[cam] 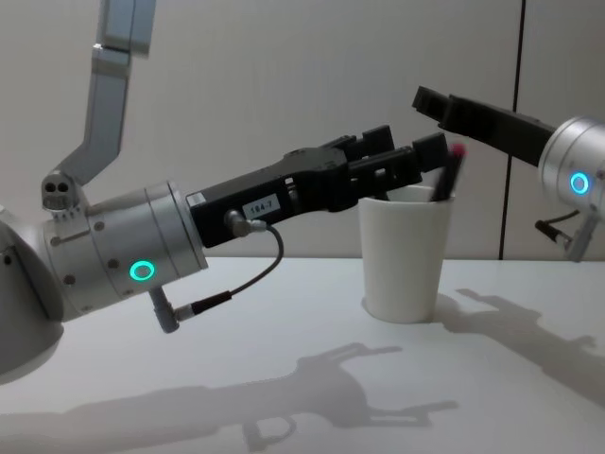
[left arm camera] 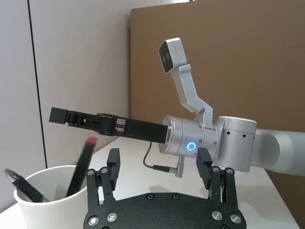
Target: Place the pen into the pen holder.
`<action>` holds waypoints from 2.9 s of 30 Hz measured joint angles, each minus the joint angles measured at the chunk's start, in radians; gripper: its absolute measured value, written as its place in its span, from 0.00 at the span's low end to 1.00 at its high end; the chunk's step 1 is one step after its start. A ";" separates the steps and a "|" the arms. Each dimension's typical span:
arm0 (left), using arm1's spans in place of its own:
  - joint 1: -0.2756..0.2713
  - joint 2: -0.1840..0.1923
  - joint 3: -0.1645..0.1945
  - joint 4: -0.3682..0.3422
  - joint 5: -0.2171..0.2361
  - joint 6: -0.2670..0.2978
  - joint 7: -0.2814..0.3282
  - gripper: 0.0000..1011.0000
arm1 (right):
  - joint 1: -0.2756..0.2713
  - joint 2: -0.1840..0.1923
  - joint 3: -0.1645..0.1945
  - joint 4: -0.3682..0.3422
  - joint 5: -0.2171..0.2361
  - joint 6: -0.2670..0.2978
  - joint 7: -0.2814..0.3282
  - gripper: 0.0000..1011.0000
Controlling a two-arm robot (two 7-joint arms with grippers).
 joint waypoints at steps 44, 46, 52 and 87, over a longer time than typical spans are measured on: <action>0.008 0.001 -0.002 -0.011 0.010 0.004 0.022 0.99 | -0.109 0.012 0.094 -0.176 0.066 0.030 -0.012 0.99; 0.012 0.002 -0.004 -0.017 0.017 0.007 0.034 0.99 | -0.121 0.016 0.095 -0.186 0.054 0.032 -0.014 0.99; 0.036 0.010 -0.012 -0.052 0.059 0.025 0.105 0.99 | -0.171 0.033 0.102 -0.222 0.006 0.039 -0.026 0.99; 0.196 0.058 -0.066 -0.283 0.324 0.140 0.568 0.99 | -0.469 0.134 0.138 -0.440 -0.270 0.081 -0.095 0.99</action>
